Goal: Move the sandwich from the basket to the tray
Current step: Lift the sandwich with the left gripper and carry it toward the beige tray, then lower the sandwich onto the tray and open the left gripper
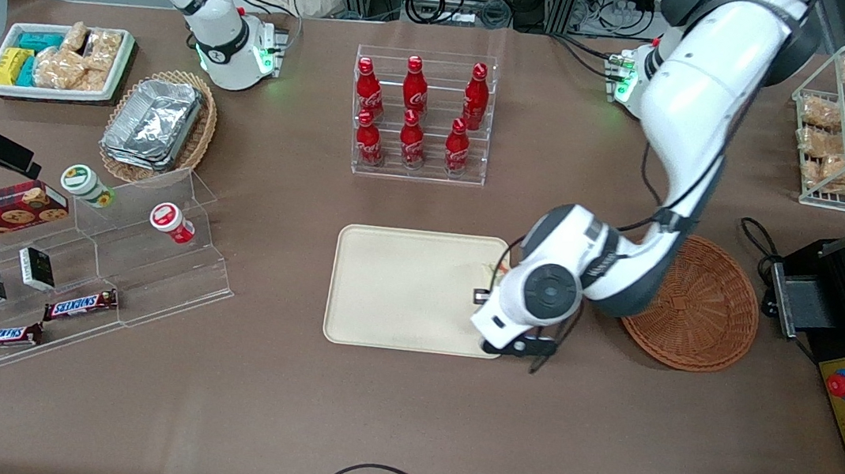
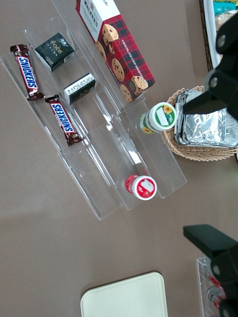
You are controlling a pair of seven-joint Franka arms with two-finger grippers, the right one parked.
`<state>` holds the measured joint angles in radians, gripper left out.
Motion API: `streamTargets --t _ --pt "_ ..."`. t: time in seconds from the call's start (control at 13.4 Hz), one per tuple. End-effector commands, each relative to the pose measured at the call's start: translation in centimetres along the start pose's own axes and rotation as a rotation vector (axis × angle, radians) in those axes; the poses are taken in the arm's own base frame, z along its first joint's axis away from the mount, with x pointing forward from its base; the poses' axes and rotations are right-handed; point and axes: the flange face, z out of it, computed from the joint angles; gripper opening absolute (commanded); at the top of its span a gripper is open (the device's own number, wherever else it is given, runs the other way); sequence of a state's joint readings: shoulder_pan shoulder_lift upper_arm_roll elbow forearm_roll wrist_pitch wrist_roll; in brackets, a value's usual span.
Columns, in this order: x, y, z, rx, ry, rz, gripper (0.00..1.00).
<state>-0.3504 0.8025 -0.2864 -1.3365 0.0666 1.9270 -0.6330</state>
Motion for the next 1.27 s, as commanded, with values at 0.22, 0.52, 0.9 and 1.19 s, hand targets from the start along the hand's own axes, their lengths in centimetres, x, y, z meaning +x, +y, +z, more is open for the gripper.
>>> streamTargets --t 0.22,0.52,0.9,1.19 --pt "-0.6 1.9 2.7 0.083 0.012 0.040 1.00" --pt "-0.5 0.9 -1.4 0.114 0.057 0.005 1.00" --pt "-1.7 -4.6 -12.8 0.128 0.105 -0.109 1.00" --pt "-7.2 -11.3 -18.8 0.073 0.164 -0.182 1.00"
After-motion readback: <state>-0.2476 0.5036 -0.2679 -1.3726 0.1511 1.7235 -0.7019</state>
